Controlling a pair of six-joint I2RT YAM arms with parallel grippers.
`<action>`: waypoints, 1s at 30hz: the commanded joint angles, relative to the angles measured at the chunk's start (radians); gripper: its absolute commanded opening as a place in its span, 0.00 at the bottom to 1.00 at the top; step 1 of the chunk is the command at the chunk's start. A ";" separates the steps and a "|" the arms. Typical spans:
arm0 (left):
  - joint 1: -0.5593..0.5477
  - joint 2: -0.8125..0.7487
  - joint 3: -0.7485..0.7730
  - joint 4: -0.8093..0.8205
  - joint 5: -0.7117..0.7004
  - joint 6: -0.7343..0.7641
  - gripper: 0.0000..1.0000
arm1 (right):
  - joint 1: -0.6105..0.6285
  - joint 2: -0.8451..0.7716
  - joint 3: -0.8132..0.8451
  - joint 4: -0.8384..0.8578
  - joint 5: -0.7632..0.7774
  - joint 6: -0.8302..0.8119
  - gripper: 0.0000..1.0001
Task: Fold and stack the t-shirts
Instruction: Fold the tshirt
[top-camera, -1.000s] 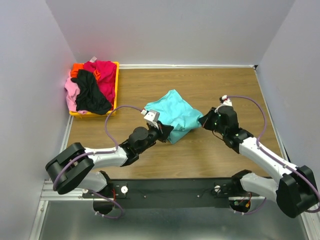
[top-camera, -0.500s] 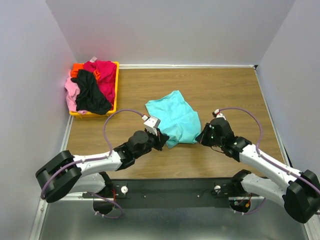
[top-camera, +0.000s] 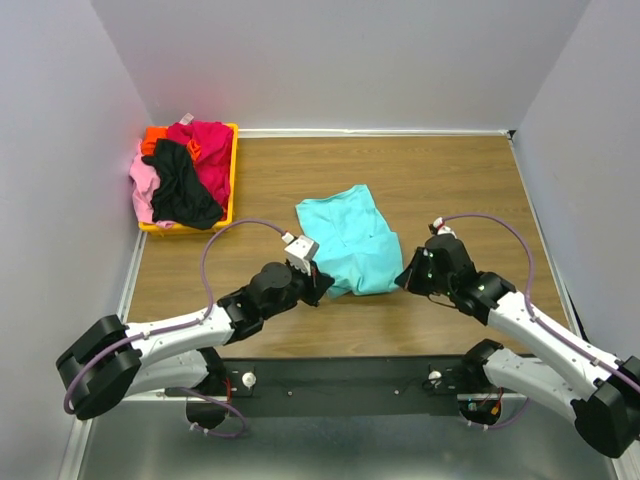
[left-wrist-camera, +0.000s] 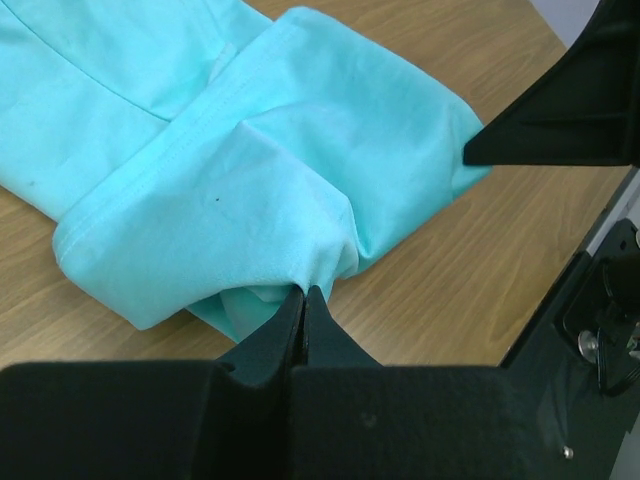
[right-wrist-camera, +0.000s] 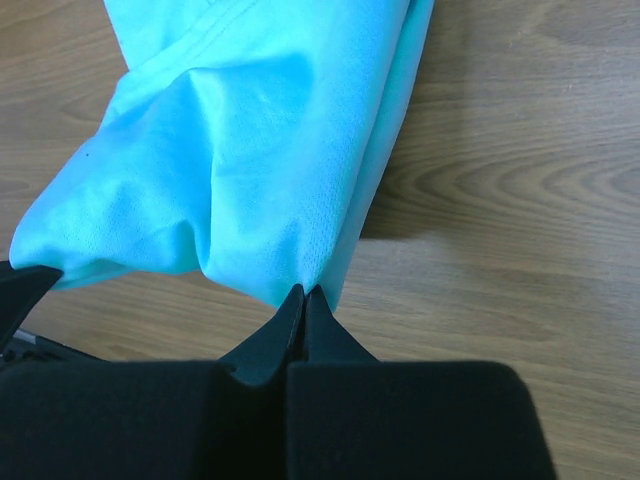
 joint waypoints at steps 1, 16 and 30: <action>-0.018 -0.008 0.025 -0.062 0.060 0.013 0.00 | 0.008 0.000 0.012 -0.085 0.010 -0.013 0.00; -0.286 0.222 0.073 -0.019 -0.075 -0.190 0.00 | 0.008 -0.129 0.058 -0.200 0.116 -0.026 0.01; -0.300 -0.146 -0.058 -0.303 -0.273 -0.308 0.00 | 0.023 -0.084 -0.005 -0.117 -0.022 0.000 0.01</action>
